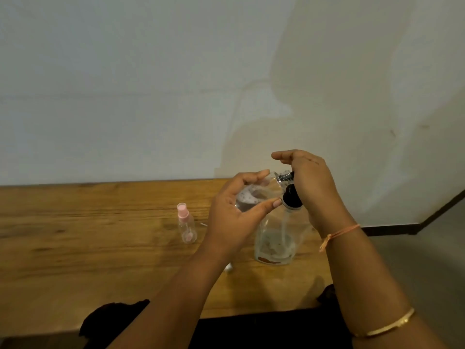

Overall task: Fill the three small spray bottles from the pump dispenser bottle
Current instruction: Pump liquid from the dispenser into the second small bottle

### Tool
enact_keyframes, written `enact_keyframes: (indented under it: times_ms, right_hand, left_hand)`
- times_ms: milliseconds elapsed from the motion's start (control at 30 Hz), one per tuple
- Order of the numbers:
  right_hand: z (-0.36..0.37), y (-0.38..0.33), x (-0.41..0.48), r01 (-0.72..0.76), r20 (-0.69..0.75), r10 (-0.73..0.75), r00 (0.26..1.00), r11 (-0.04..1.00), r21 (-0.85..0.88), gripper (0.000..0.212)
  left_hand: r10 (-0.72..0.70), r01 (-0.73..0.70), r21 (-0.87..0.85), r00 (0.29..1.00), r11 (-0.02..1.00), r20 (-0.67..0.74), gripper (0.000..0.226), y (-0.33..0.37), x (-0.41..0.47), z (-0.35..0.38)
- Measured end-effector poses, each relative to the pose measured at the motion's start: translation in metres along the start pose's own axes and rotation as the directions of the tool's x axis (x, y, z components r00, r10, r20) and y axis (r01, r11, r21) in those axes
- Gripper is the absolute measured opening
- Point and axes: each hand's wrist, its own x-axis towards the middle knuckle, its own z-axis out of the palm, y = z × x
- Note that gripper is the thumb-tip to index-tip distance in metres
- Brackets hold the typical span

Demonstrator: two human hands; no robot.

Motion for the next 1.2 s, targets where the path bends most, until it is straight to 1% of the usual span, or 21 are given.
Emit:
enact_keyframes:
  times_ms: [167,267,433,533,633,767,900,1000,1067,1200]
  right_hand:
    - [0.003,0.008,0.003,-0.013,-0.017,0.012,1.0,1.0,-0.024,0.041]
    - [0.006,0.011,0.002,-0.006,-0.01,0.006,1.0,1.0,-0.017,0.04]
    - [0.005,0.008,0.0,-0.021,-0.012,0.022,1.0,0.997,0.069,0.036]
    - [0.002,0.003,0.0,-0.021,0.012,0.02,1.0,0.995,0.099,0.036]
    - [0.0,0.003,0.003,-0.031,0.031,0.028,0.999,0.997,0.07,0.036]
    - [0.005,0.008,0.007,-0.031,0.025,0.031,0.999,0.999,0.015,0.036]
    - [0.008,0.014,0.006,-0.031,0.021,0.03,0.999,0.999,0.029,0.036]
    - [0.007,0.012,0.004,-0.005,-0.006,0.005,1.0,0.996,0.094,0.037]
    - [0.006,0.009,0.001,0.022,0.008,-0.024,1.0,0.988,0.15,0.037]
    - [0.001,0.006,0.003,0.041,0.02,-0.044,0.999,0.994,0.1,0.036]
  left_hand:
    - [-0.026,0.026,-0.028,1.0,0.999,0.012,0.039,0.0,-0.002,0.003]
    - [-0.052,0.051,-0.013,0.999,0.999,-0.005,0.04,-0.004,-0.002,0.002]
    - [-0.021,0.021,-0.005,1.0,1.0,0.0,0.041,0.001,0.0,0.001]
    - [-0.002,0.002,0.004,1.0,1.0,-0.001,0.04,0.004,0.0,-0.001]
    - [0.002,-0.002,-0.01,1.0,1.0,-0.014,0.038,0.003,0.0,0.0]
    - [-0.036,0.036,-0.005,0.999,0.999,0.0,0.04,-0.001,0.0,0.001]
    - [-0.061,0.061,-0.003,0.998,0.998,-0.009,0.038,-0.005,-0.001,0.0]
    - [-0.043,0.043,0.0,0.999,0.999,-0.002,0.039,-0.002,0.0,0.001]
    - [-0.027,0.027,0.005,1.0,1.0,-0.002,0.039,0.002,0.0,0.0]
    - [-0.013,0.013,-0.011,1.0,1.0,-0.012,0.037,0.002,0.0,0.001]
